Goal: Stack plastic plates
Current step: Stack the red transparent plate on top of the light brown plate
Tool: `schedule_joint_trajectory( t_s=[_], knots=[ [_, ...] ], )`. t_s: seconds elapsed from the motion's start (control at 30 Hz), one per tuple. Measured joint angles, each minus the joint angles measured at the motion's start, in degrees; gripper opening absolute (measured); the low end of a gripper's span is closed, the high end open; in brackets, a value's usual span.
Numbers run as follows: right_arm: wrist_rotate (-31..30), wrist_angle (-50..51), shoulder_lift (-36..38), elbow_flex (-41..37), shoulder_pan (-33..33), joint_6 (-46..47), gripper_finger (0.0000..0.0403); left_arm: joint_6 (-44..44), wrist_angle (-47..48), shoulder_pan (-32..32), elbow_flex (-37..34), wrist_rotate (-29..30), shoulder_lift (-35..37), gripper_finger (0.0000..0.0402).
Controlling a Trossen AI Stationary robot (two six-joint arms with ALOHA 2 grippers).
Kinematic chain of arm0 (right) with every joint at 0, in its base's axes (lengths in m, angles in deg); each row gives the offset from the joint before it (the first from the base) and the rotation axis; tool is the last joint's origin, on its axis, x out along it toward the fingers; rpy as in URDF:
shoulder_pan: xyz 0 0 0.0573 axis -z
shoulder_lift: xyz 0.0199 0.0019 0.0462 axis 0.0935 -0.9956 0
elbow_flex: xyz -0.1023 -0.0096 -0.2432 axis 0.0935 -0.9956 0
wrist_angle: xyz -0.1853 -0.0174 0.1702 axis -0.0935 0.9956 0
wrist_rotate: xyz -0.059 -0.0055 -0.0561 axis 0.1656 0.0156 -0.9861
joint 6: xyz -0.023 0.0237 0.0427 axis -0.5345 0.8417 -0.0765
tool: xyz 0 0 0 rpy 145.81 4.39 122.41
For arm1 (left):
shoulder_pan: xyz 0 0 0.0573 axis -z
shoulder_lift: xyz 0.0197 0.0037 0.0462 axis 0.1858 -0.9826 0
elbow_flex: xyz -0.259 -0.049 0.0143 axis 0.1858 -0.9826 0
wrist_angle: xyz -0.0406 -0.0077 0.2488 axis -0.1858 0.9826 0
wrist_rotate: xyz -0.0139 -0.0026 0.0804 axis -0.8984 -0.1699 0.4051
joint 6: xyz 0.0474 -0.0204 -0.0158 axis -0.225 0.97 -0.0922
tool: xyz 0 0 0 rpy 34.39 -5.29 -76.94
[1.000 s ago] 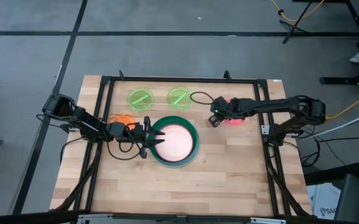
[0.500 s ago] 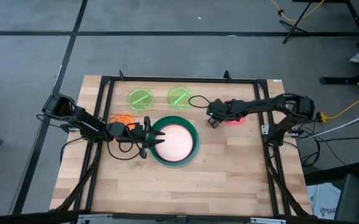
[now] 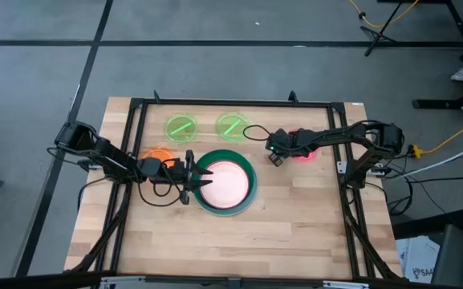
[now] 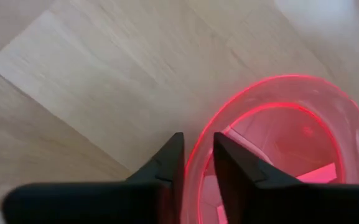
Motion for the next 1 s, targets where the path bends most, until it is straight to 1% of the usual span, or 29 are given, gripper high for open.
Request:
schedule_joint_trajectory(
  t_s=[0.13, 0.2, 0.43, 0.6, 0.73, 1.0],
  knots=[
    [0.0, 0.5, 0.0, 0.0, 0.0, -0.8, 0.0018, 0.0, 0.0, 0.0, 0.0, 0.0, 0.0, 0.013],
    [0.1, 0.5, 0.0, 0.0, 0.0, -2.0, 0.0005, 0.0, 0.0, 0.0, 0.0, 0.0, 0.0, 0.013],
    [2.1, 0.5, 0.0, 0.0, -0.1, -6.0, 0.0001, 0.0, 0.0, 0.0, 0.0, 0.0, 0.0, 0.013],
    [3.9, 0.3, 0.3, 0.0, -0.1, -6.6, 0.0001, 0.0, 0.0, 0.0, 0.0, 0.0, 0.0, 0.013],
    [3.9, 0.3, 1.5, 0.0, -1.8, -7.6, 0.0001, 0.0, 0.1, 0.0, 0.0, 0.0, 0.0, 0.013],
    [4.9, -0.2, 3.3, 0.9, -7.4, -7.7, 0.0001, 0.0, 0.1, 0.0, 0.0, 0.0, 0.0, 0.013]
  ],
)
